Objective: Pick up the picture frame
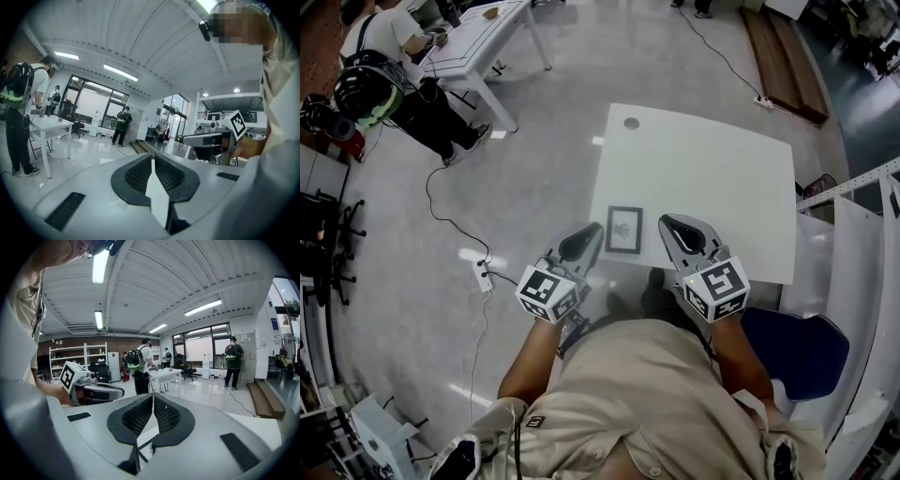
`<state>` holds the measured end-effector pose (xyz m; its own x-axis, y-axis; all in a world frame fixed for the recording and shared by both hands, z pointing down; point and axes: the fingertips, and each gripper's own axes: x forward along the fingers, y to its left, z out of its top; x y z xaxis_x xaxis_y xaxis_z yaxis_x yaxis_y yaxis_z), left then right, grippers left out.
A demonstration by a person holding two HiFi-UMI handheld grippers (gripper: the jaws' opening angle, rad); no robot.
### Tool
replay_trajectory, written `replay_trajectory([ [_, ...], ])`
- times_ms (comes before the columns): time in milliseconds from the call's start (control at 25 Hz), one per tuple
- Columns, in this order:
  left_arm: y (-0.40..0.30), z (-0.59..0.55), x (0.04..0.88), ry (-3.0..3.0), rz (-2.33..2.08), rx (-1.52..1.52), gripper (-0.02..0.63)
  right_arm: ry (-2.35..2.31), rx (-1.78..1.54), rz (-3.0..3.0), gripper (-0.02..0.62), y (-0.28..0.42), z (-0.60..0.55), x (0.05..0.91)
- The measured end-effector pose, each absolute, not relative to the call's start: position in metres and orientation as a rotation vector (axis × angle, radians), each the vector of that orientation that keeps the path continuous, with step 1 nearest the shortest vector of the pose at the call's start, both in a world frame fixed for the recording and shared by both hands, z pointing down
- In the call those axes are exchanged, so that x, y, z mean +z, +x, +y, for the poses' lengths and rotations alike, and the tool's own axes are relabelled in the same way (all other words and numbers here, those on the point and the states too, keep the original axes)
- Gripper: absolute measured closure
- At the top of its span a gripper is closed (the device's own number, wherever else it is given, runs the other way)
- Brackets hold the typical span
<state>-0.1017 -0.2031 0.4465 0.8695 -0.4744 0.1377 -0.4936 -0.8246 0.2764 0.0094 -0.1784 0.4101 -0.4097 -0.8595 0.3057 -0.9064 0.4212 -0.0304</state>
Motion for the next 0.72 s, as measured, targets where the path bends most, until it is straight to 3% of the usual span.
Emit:
replay_trajectory([
  [720, -0.067, -0.262, 0.565, 2.553, -0.695, 0.333, 0.575, 1.435, 0.542, -2.377, 0.568, 0.035, -0.238, 0.521],
])
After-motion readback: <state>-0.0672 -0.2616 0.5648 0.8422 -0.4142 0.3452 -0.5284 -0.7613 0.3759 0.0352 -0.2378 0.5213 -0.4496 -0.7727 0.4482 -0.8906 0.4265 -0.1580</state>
